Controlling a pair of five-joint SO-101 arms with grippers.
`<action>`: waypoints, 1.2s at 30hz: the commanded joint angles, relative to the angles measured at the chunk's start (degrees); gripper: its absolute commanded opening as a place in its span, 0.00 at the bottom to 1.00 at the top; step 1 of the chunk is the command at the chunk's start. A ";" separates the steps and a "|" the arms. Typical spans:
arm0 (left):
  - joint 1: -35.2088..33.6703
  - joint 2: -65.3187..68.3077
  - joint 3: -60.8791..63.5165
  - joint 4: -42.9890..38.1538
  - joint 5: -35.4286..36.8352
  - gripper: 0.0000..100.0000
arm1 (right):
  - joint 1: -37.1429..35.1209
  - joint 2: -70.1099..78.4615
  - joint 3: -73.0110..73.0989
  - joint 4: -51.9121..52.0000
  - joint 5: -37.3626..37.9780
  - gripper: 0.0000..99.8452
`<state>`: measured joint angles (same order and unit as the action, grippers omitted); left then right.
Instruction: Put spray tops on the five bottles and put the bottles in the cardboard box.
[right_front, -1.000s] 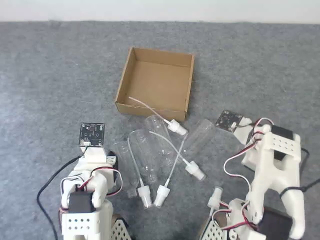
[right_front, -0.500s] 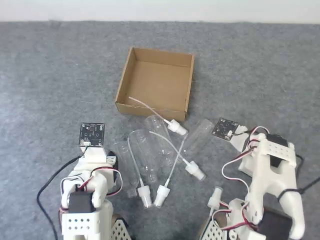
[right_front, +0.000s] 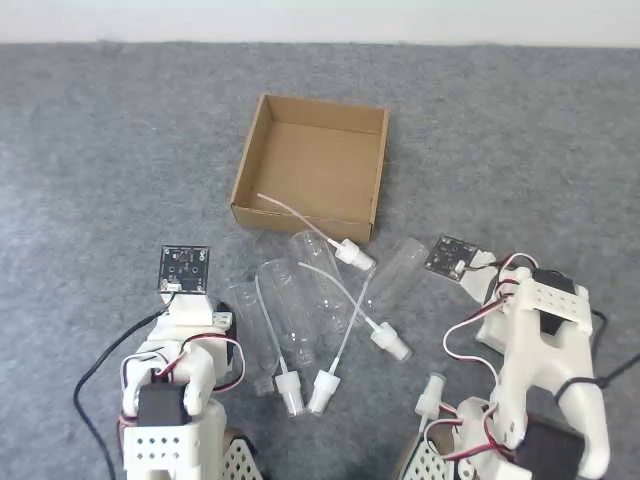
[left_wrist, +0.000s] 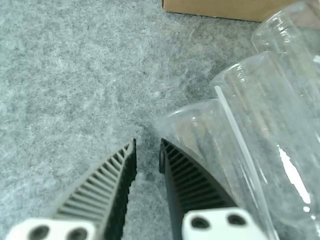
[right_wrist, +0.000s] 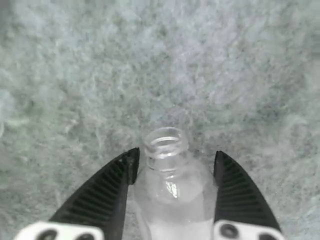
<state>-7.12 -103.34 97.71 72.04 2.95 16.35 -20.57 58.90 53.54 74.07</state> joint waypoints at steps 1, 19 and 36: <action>0.26 -0.88 -1.10 0.18 -0.44 0.08 | -0.48 -3.56 -0.79 -1.71 -5.27 0.17; 0.26 -0.88 -1.10 0.18 -0.44 0.08 | -8.57 -2.95 -8.18 -1.45 -31.91 0.17; 0.26 -0.88 -1.10 0.18 -0.44 0.08 | -20.26 -2.86 -10.99 2.68 -41.14 0.18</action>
<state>-7.12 -103.34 97.71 72.04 2.95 -2.46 -20.57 51.52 55.47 33.63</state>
